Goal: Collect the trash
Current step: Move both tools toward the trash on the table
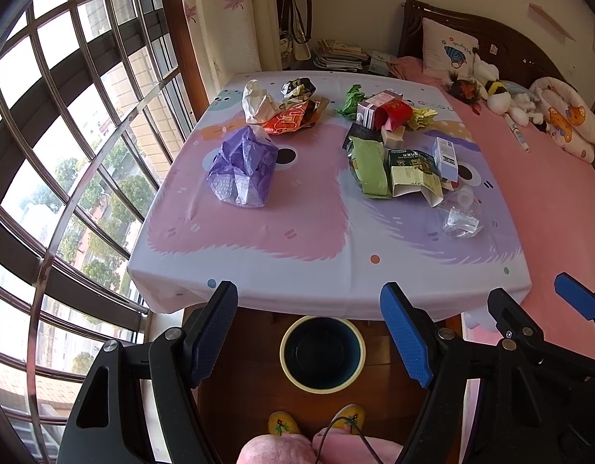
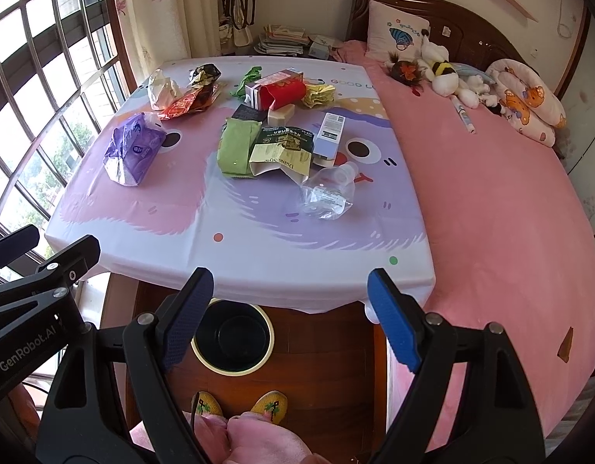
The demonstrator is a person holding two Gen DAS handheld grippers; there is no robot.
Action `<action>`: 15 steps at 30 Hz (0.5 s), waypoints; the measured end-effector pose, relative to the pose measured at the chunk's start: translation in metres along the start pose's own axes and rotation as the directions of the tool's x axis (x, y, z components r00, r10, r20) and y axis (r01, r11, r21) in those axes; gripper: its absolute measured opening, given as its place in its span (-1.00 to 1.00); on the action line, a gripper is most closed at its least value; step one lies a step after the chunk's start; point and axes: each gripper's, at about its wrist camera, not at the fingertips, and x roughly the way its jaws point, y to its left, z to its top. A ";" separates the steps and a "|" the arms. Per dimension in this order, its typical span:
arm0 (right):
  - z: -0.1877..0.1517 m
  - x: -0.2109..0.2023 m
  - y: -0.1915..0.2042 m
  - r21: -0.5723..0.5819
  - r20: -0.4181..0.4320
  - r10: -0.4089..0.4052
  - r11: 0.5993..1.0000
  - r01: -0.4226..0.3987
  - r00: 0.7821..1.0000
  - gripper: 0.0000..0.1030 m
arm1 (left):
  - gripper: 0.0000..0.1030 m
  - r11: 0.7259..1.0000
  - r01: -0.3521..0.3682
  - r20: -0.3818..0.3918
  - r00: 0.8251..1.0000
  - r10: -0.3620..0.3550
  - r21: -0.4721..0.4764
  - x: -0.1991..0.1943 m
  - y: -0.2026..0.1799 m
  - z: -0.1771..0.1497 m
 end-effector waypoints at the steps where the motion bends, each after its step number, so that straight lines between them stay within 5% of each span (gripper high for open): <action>1: 0.000 0.000 0.000 0.000 0.000 0.001 1.000 -0.001 1.000 0.56 | 0.52 1.000 -0.001 0.001 1.000 0.001 0.001 0.000 0.000 0.000; 15: 0.000 0.000 0.005 -0.036 0.001 0.033 0.999 -0.033 0.999 0.56 | 0.52 0.999 0.018 0.047 0.999 -0.017 -0.029 -0.013 0.011 0.000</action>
